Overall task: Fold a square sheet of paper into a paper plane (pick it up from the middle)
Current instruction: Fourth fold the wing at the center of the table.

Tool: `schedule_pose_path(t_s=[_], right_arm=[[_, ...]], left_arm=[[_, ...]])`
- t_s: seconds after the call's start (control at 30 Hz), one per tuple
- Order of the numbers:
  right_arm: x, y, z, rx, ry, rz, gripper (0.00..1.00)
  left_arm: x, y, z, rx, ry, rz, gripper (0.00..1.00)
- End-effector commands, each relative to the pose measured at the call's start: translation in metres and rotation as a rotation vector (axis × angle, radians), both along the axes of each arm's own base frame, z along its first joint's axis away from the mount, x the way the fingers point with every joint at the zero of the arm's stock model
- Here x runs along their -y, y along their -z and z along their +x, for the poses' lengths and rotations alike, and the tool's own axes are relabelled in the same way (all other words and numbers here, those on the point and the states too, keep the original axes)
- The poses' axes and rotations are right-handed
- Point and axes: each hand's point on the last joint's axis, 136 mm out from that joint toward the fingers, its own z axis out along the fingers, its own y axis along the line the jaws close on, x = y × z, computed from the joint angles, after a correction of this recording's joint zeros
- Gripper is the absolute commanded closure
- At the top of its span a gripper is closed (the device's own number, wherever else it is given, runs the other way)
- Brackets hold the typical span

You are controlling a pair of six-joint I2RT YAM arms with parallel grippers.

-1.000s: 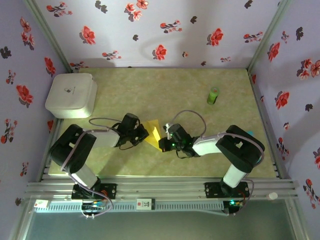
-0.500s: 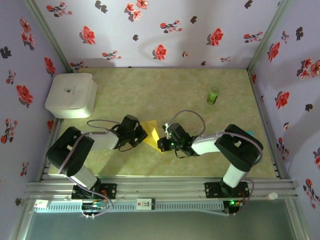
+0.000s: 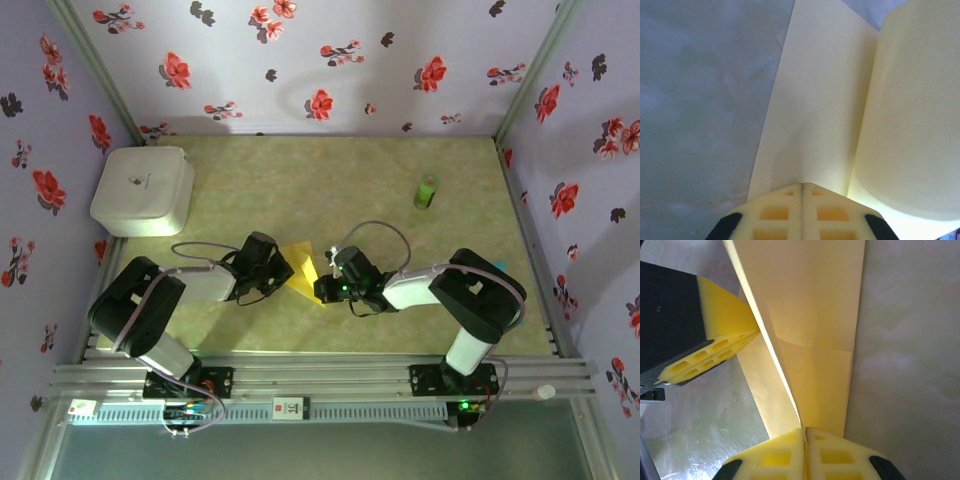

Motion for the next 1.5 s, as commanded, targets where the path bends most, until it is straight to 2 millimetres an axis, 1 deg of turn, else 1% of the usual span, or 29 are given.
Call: schedule_pose_path(t_s=[0.0, 0.17, 0.27, 0.33, 0.47, 0.53, 0.67, 0.8, 0.9, 1.07, 1.17, 1.47], right_arm=[[0.002, 0.008, -0.003, -0.037, 0.002, -0.009, 0.92], [0.003, 0.018, -0.004, -0.063, 0.013, -0.018, 0.93], [0.005, 0.024, -0.005, -0.074, 0.018, -0.033, 0.94], [0.006, 0.027, -0.006, -0.079, 0.016, -0.039, 0.94], [0.005, 0.028, -0.007, -0.084, 0.011, -0.036, 0.95], [0.005, 0.028, -0.006, -0.084, 0.014, -0.037, 0.95], [0.006, 0.030, -0.006, -0.089, 0.021, -0.039, 0.95], [0.006, 0.031, -0.006, -0.092, 0.026, -0.032, 0.96], [0.007, 0.033, -0.006, -0.099, 0.029, -0.034, 0.96], [0.009, 0.034, -0.006, -0.104, 0.034, -0.036, 0.96], [0.009, 0.034, -0.005, -0.107, 0.037, -0.036, 0.95], [0.011, 0.034, -0.005, -0.126, 0.038, -0.039, 0.96]], left_arm=[[-0.009, 0.007, -0.007, -0.021, -0.028, 0.040, 1.00], [-0.006, -0.001, -0.004, 0.007, -0.014, 0.030, 1.00], [-0.003, -0.013, 0.000, 0.053, 0.015, 0.025, 0.98], [0.002, -0.026, 0.003, 0.097, 0.046, 0.017, 0.97], [0.008, -0.045, 0.010, 0.167, 0.094, 0.011, 0.96], [0.013, -0.050, 0.012, 0.192, 0.127, -0.001, 0.97], [0.030, -0.061, 0.015, 0.241, 0.208, -0.076, 0.99], [0.043, -0.059, 0.017, 0.232, 0.266, -0.124, 1.00], [0.046, -0.054, 0.021, 0.224, 0.270, -0.136, 1.00], [0.044, -0.041, 0.027, 0.191, 0.248, -0.129, 1.00], [0.044, -0.036, 0.030, 0.184, 0.239, -0.131, 1.00], [0.041, -0.032, 0.037, 0.173, 0.216, -0.128, 1.00]])
